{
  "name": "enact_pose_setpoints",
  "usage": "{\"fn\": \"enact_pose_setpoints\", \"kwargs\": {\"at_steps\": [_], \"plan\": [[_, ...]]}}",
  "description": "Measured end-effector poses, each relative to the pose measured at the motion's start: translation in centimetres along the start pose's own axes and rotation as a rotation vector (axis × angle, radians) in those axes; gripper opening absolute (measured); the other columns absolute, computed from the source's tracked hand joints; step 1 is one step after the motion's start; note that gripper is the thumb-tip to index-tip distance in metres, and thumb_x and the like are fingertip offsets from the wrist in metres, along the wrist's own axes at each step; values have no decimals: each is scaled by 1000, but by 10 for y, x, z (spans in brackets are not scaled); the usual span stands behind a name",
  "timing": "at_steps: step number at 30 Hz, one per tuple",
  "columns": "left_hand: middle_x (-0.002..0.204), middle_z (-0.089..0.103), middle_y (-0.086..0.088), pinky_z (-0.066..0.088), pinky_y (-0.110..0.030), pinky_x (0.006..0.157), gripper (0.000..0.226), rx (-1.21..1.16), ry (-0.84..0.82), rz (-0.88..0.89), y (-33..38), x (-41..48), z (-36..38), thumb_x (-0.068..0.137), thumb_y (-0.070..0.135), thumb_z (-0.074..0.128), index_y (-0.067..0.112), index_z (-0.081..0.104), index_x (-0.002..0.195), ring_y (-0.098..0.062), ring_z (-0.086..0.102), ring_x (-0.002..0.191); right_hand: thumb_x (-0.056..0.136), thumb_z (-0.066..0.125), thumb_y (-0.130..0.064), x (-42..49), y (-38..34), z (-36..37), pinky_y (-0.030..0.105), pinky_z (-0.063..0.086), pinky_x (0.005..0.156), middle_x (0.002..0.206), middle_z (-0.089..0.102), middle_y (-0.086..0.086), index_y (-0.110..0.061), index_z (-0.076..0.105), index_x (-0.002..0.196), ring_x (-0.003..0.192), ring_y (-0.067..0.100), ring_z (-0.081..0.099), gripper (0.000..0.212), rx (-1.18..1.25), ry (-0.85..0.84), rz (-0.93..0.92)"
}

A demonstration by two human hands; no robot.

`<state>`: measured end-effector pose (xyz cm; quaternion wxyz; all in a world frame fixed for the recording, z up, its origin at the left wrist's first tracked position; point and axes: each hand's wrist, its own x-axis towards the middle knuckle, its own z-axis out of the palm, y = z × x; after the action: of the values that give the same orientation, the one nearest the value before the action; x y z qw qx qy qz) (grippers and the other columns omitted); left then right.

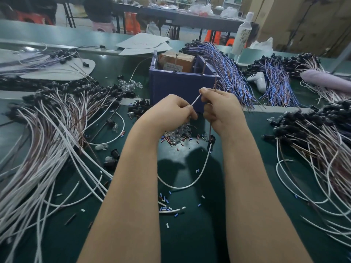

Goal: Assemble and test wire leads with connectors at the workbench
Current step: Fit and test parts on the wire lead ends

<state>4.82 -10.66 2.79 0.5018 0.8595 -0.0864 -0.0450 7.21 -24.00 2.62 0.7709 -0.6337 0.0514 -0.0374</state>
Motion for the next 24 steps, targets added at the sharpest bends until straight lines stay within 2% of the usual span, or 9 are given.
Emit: {"fn": "enact_pose_setpoints", "kwargs": {"at_steps": [3, 6, 9, 11, 13, 16, 19, 22, 24], "plan": [[52, 50, 7, 31, -17, 41, 35, -42, 87, -35, -4, 1, -2, 98, 16, 41, 15, 70, 78, -5, 38, 38, 96, 54, -17, 0, -1, -3, 15, 21, 30, 68, 49, 3, -9, 57, 80, 28, 1, 27, 18, -68, 56, -14], [52, 50, 5, 29, -13, 37, 35, -190, 255, -78, -5, 5, -2, 97, 11, 39, 16, 64, 73, -2, 37, 32, 101, 41, -34, 3, 0, 4, 15, 24, 33, 72, 51, 1, -10, 59, 84, 35, 4, 32, 34, -167, 23, 83], [52, 53, 2, 29, -19, 49, 31, -462, 430, -204, -5, 11, -2, 94, 4, 35, 11, 57, 75, -11, 36, 46, 98, 39, -9, 4, 3, 12, 16, 31, 39, 69, 48, 2, -10, 59, 78, 48, 9, 35, 28, -231, 4, 108], [61, 61, 2, 36, -22, 60, 24, -565, 468, -225, -6, 13, -3, 95, 1, 32, 7, 55, 90, -10, 40, 55, 93, 38, 4, 4, 7, 9, 16, 39, 45, 68, 51, 2, -10, 61, 76, 54, 9, 43, 32, -297, 9, 42], [75, 64, 2, 44, -19, 61, 21, -570, 454, -167, -6, 11, -4, 96, -1, 32, 10, 50, 100, -5, 48, 59, 95, 40, 3, 3, 7, 2, 14, 45, 48, 67, 55, 2, -12, 61, 77, 55, 9, 50, 31, -315, 22, -17], [74, 65, 0, 51, -18, 57, 21, -477, 461, -125, -7, 6, -6, 101, 7, 32, 17, 50, 98, -1, 58, 53, 97, 45, -6, 3, 5, -2, 16, 49, 51, 64, 62, 0, -16, 57, 78, 49, 5, 59, 25, -368, 52, -78], [71, 63, -2, 45, -20, 50, 21, -298, 528, -99, -11, 7, -8, 102, 14, 34, 20, 54, 108, 1, 52, 41, 97, 49, -10, 4, 7, -2, 20, 48, 58, 64, 66, -2, -18, 53, 78, 53, 7, 63, 20, -456, 73, -105], [69, 59, 0, 39, -26, 66, 29, -319, 568, -125, -13, 12, -6, 98, 9, 31, 15, 51, 118, -10, 48, 59, 97, 48, -10, 5, 8, -1, 22, 48, 58, 66, 67, 0, -18, 51, 79, 53, 9, 64, 20, -475, 84, -97], [70, 61, 1, 38, -26, 63, 26, -421, 552, -148, -10, 15, -4, 95, 4, 29, 12, 43, 114, -13, 45, 63, 97, 47, -9, 5, 8, 1, 21, 49, 54, 67, 68, 2, -17, 50, 80, 51, 9, 64, 19, -467, 88, -81]]}}
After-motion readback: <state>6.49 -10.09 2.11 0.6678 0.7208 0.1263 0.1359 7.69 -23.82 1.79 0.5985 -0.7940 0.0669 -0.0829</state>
